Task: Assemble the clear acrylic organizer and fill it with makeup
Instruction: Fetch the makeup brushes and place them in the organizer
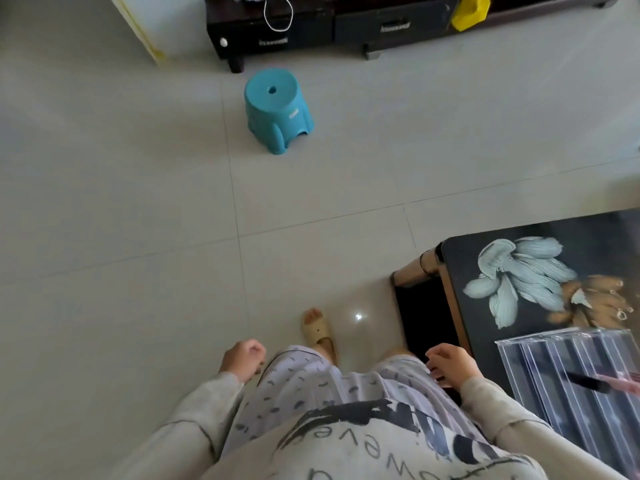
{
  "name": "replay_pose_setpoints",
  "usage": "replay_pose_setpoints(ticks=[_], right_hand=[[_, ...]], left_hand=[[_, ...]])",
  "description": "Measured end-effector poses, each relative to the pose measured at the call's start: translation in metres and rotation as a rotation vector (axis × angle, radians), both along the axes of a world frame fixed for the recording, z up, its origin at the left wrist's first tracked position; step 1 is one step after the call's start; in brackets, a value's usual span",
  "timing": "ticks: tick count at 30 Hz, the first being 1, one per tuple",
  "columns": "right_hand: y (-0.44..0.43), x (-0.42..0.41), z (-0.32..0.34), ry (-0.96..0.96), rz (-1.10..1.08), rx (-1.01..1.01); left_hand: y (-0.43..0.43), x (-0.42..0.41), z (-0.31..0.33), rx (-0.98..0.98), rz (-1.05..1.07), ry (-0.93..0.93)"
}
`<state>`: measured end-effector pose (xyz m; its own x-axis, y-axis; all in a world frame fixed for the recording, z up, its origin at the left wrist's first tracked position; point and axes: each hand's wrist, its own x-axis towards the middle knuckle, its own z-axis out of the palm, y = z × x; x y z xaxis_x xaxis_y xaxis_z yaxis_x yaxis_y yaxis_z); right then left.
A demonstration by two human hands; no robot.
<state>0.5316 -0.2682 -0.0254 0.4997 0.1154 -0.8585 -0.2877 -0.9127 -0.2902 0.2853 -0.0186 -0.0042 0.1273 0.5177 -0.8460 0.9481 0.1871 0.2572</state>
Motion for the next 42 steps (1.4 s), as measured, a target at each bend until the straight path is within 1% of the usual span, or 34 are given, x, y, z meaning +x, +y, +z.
replay_pose_setpoints(ticks=[4,6,10,15,17,19,21,24,27,31,35,38,42], right_hand=[[0.032,0.012,0.002,-0.055,-0.081,-0.014],[0.045,0.021,0.002,-0.057,-0.099,-0.029],[0.077,0.044,0.001,-0.059,-0.039,-0.03],[0.125,0.092,-0.006,-0.034,0.079,-0.017],[0.147,0.124,-0.005,-0.04,0.075,0.007],[0.167,0.153,0.0,-0.041,0.015,0.041],[0.185,0.185,0.005,-0.05,-0.031,0.071],[0.205,0.225,0.011,-0.055,-0.095,0.104],[0.216,0.257,0.016,-0.043,-0.1,0.116],[0.22,0.291,0.021,-0.04,-0.177,0.101],[0.219,0.32,0.018,-0.031,-0.315,0.068],[0.219,0.341,0.014,-0.032,-0.421,0.041],[0.219,0.363,0.01,-0.039,-0.648,-0.012]], left_hand=[[0.065,0.043,0.011,0.043,0.001,-0.062],[0.087,0.065,0.015,0.021,0.005,-0.099],[0.116,0.108,0.012,0.01,0.025,-0.138],[0.134,0.152,0.003,-0.035,-0.071,-0.092],[0.141,0.171,-0.001,-0.052,-0.085,-0.049],[0.148,0.187,-0.005,-0.061,-0.091,-0.01],[0.16,0.208,-0.006,-0.064,-0.155,0.026],[0.183,0.245,-0.004,-0.004,-0.239,0.067],[0.206,0.284,0.0,0.011,-0.254,0.061],[0.236,0.345,0.0,-0.006,-0.323,0.038],[0.265,0.421,-0.005,-0.009,-0.364,0.014],[0.286,0.488,-0.01,-0.025,-0.482,0.0],[0.308,0.588,-0.006,-0.036,-0.703,-0.025]])
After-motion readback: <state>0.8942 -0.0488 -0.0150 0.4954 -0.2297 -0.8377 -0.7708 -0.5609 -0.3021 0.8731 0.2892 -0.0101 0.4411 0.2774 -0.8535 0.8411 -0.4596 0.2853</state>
